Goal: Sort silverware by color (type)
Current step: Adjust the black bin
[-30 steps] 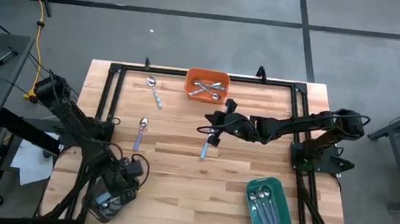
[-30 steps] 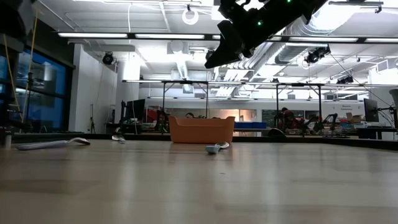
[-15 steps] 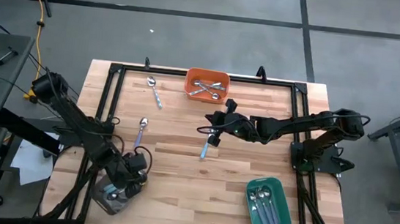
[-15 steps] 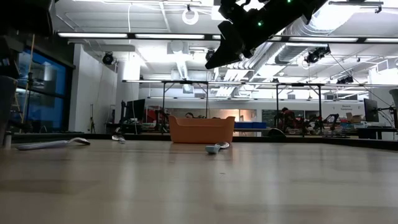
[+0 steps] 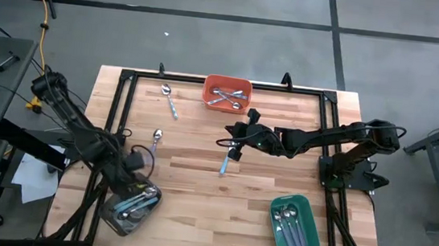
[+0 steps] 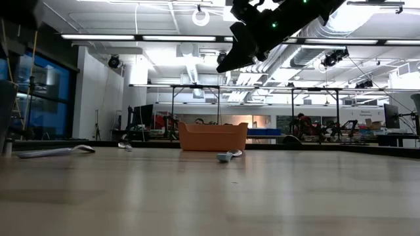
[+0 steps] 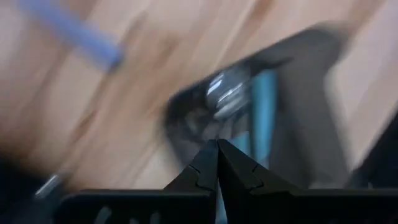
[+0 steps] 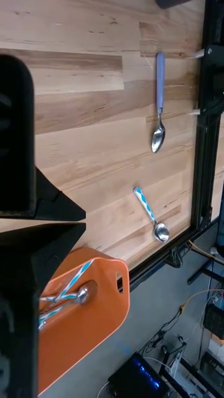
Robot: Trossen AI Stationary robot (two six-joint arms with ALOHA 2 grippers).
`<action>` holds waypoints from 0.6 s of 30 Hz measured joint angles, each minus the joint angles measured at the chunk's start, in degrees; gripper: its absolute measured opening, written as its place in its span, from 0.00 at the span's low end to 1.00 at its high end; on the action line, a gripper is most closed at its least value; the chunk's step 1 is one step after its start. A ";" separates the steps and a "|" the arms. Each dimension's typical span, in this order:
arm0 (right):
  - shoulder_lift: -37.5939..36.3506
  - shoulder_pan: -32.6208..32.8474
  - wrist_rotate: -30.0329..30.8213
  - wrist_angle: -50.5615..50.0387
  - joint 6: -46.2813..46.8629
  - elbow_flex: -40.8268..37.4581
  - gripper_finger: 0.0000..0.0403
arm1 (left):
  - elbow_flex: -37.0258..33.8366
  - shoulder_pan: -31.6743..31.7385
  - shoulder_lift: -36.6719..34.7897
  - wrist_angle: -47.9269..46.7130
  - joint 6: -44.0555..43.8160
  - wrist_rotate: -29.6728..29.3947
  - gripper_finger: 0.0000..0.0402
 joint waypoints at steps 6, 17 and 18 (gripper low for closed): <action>0.00 0.01 -0.02 -0.07 0.00 0.00 0.00 | 1.51 -2.96 0.35 -15.53 -6.55 7.18 0.00; 0.00 0.00 -0.05 -0.52 0.31 -0.02 0.00 | -5.65 -7.49 3.95 6.42 -12.81 20.70 0.00; 0.00 0.01 -0.04 -0.52 0.31 -0.02 0.00 | -5.93 -7.52 4.32 8.23 -12.81 20.51 0.00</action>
